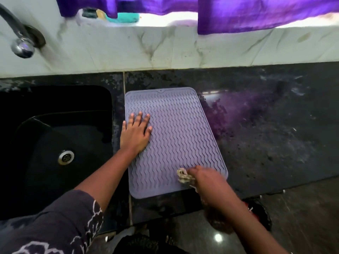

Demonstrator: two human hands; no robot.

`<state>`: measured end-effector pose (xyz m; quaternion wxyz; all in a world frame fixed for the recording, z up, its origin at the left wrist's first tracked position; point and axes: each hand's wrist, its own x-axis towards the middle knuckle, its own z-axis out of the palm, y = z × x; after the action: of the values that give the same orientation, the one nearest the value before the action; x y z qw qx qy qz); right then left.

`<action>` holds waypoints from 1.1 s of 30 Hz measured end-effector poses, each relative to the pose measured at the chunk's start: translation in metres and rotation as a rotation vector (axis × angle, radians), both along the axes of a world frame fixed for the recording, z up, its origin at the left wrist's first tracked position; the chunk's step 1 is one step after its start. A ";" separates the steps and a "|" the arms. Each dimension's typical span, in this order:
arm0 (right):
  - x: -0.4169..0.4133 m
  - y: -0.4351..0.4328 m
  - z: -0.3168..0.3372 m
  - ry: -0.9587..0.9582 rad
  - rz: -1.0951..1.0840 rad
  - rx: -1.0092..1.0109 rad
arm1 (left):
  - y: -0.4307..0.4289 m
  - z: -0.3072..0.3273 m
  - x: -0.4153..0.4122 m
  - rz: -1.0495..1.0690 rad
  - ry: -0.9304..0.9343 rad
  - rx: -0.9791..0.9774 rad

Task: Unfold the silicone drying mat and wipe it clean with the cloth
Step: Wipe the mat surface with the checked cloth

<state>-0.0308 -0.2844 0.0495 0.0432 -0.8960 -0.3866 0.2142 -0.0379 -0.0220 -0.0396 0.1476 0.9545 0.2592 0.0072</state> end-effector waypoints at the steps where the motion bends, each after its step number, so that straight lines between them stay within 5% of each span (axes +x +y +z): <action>1: 0.013 0.013 0.011 0.092 -0.065 0.006 | 0.003 0.003 0.001 -0.011 -0.003 -0.024; 4: 0.055 0.065 0.036 0.278 -0.284 0.187 | 0.027 0.017 0.004 -0.007 -0.134 -0.167; 9: 0.128 0.194 0.026 0.004 -0.231 0.501 | 0.097 0.022 0.023 0.049 -0.248 -0.109; 15: 0.168 0.266 -0.048 -0.229 0.116 0.141 | 0.124 0.004 0.044 -0.043 -0.040 -0.057; 29: 0.117 0.233 -0.048 -0.292 -0.009 0.214 | 0.119 -0.007 0.041 0.025 -0.118 -0.045; 33: 0.134 0.268 -0.042 -0.332 -0.196 0.244 | 0.118 -0.007 0.041 0.027 -0.101 -0.024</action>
<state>0.1027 -0.0162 0.0079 0.1077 -0.9403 -0.3227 0.0103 0.0030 0.0961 -0.0468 0.1718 0.9474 0.2645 0.0545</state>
